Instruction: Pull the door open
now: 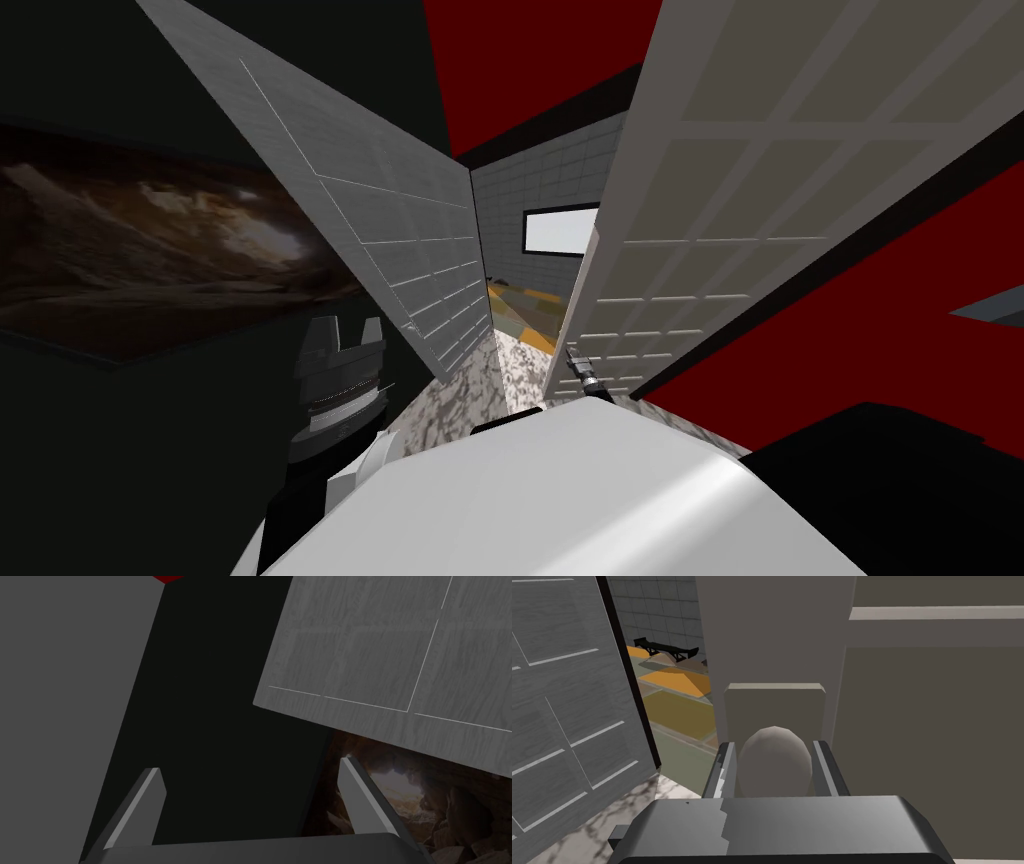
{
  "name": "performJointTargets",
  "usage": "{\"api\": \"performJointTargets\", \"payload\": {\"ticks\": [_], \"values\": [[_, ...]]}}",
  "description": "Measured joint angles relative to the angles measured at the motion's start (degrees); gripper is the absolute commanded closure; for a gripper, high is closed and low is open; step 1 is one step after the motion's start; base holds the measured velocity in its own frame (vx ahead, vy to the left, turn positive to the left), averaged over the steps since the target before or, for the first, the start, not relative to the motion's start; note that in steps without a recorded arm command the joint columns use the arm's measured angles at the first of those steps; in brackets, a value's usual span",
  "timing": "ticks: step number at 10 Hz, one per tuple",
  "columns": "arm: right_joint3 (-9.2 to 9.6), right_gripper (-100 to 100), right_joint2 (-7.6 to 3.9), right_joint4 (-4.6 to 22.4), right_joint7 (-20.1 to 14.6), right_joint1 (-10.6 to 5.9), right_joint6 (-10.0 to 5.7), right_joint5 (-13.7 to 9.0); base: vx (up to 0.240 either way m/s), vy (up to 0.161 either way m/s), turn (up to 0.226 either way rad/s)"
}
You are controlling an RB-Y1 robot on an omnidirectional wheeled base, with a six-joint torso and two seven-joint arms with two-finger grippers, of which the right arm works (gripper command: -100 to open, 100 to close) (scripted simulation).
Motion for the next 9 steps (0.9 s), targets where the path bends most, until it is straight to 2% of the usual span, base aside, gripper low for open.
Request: {"api": "performJointTargets", "payload": {"ticks": [3,4,5,7,9], "values": [[2.25,100,-1.83,0.4,-2.6,1.18,-2.33,1.2,-0.24,-0.046,0.111],[2.91,100,-2.22,0.5,-3.3,1.46,-2.9,1.6,-0.108,-0.025,0.023],[3.16,100,-2.14,0.7,-3.4,1.65,-2.95,1.7,-0.149,-0.023,0.154],[3.74,100,-3.09,0.8,-4.3,2.19,-4.11,2.0,-0.205,-0.043,0.115],[4.77,100,-3.69,2.0,-5.5,2.3,-6.08,2.5,-0.184,-0.067,0.126]]}}
